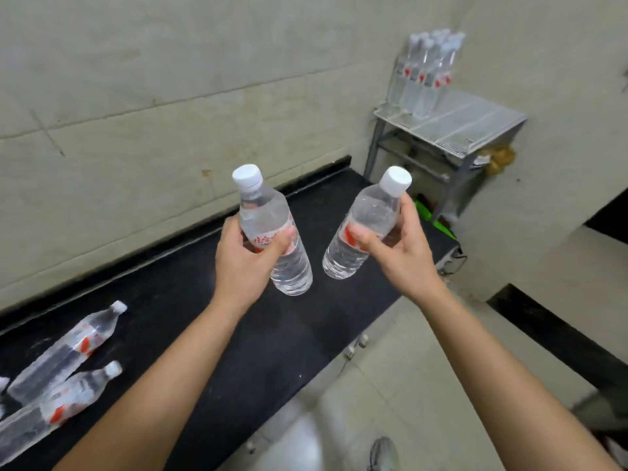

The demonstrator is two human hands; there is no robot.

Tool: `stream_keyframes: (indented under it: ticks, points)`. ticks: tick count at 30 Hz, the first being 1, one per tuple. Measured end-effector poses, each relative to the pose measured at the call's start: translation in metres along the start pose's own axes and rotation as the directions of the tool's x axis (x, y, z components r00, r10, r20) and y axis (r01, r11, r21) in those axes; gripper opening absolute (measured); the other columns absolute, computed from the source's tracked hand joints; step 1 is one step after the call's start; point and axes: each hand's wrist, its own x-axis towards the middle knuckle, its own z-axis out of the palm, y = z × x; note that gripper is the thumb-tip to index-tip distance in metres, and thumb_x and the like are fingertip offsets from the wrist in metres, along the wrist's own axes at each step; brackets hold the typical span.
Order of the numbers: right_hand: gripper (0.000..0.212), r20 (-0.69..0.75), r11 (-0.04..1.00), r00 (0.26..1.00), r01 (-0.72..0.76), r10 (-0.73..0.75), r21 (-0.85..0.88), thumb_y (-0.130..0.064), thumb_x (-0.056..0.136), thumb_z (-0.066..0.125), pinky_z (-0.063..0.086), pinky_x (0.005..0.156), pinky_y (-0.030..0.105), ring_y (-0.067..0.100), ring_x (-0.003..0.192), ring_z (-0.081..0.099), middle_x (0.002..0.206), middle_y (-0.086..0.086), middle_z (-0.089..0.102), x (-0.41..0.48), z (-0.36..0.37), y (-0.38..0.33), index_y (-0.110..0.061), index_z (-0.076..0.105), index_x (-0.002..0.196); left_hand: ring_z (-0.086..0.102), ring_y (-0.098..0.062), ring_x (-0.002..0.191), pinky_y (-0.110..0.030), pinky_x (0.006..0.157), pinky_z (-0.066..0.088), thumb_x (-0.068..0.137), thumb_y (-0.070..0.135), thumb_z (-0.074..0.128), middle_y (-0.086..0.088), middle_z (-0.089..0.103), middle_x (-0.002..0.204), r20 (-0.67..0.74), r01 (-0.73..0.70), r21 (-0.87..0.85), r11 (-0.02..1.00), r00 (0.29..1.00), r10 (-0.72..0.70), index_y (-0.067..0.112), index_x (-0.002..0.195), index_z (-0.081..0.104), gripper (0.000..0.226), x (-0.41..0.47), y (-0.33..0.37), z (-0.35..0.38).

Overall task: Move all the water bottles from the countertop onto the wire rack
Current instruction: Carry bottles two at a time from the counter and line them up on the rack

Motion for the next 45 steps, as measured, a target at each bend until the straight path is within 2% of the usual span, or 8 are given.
stream_keyframes:
  ticks: [3,6,11,19,29,34,39,45]
  points:
    - [0.078,-0.116,0.998,0.993,-0.001,0.007,0.059,-0.015,0.085,0.082,0.053,0.102,0.044,0.017,0.114,0.069,0.123,-0.001,0.071,0.001,-0.06,0.0,-0.018,0.035,0.148,0.068,-0.019,0.103,-0.047,0.093,0.055,0.066,0.061,0.079,-0.006,0.067,0.115,0.06,-0.069,-0.029,0.997,0.996,0.071,0.039,0.104,0.062,0.047,0.001,0.024,0.067]
    - [0.068,-0.208,0.995,0.978,0.021,0.0,0.099,-0.006,0.088,0.074,0.057,0.093,0.029,0.007,0.109,0.07,0.112,-0.018,0.074,0.003,-0.124,0.009,-0.015,0.04,0.146,0.069,-0.02,0.102,-0.047,0.093,0.056,0.07,0.057,0.079,-0.003,0.07,0.112,0.15,-0.064,-0.096,0.993,0.986,0.078,0.027,0.116,0.061,0.058,-0.003,0.04,0.137]
    - [0.069,-0.228,0.993,0.973,0.07,-0.047,0.095,-0.008,0.092,0.071,0.051,0.106,0.037,0.018,0.126,0.062,0.141,0.004,0.061,0.025,-0.252,0.044,-0.018,0.039,0.153,0.069,-0.016,0.095,-0.031,0.083,0.055,0.072,0.048,0.078,-0.008,0.07,0.111,0.24,-0.036,-0.187,0.982,0.967,0.081,0.011,0.123,0.056,0.067,-0.004,0.073,0.267]
    - [0.091,-0.235,0.993,0.967,0.112,-0.098,0.046,-0.039,0.085,0.073,0.037,0.119,0.048,0.013,0.143,0.045,0.159,-0.002,0.041,0.093,-0.384,0.061,-0.022,0.024,0.16,0.067,-0.016,0.101,-0.032,0.089,0.055,0.075,0.046,0.076,-0.01,0.065,0.12,0.203,-0.051,-0.27,0.961,0.973,0.109,0.015,0.134,0.047,0.073,0.017,0.111,0.41]
    - [0.086,-0.167,0.992,0.98,0.118,-0.11,0.038,-0.036,0.089,0.07,0.044,0.114,0.043,0.008,0.134,0.054,0.152,-0.005,0.048,0.235,-0.468,0.105,-0.025,0.022,0.159,0.066,-0.015,0.113,-0.03,0.094,0.054,0.089,0.047,0.067,-0.008,0.064,0.129,0.152,-0.067,-0.354,0.933,0.98,0.128,0.014,0.144,0.04,0.07,0.127,0.108,0.543]
    - [0.091,-0.121,0.986,0.979,0.161,-0.165,-0.043,-0.046,0.087,0.072,0.042,0.114,0.051,0.014,0.134,0.055,0.148,-0.005,0.054,0.342,-0.498,0.132,-0.019,0.025,0.159,0.065,-0.018,0.118,-0.036,0.1,0.054,0.09,0.039,0.067,-0.005,0.065,0.13,0.143,-0.079,-0.388,0.918,0.979,0.144,0.016,0.144,0.042,0.064,0.214,0.104,0.618]
    - [0.088,-0.098,0.985,0.981,0.164,-0.168,-0.049,-0.037,0.087,0.071,0.043,0.113,0.051,0.014,0.133,0.056,0.148,-0.003,0.054,0.446,-0.535,0.145,-0.018,0.024,0.159,0.064,-0.02,0.12,-0.052,0.105,0.049,0.089,0.04,0.072,-0.004,0.064,0.131,0.149,-0.093,-0.334,0.938,0.977,0.15,0.019,0.14,0.045,0.061,0.308,0.109,0.68]
    - [0.09,-0.061,0.992,0.995,0.078,-0.084,-0.095,-0.042,0.09,0.073,0.046,0.111,0.041,0.004,0.129,0.057,0.15,-0.009,0.051,0.542,-0.567,0.178,-0.026,0.02,0.161,0.061,-0.018,0.124,-0.049,0.106,0.05,0.086,0.039,0.073,-0.004,0.059,0.137,0.165,-0.061,-0.256,0.965,0.981,0.106,0.017,0.146,0.037,0.073,0.379,0.097,0.73]
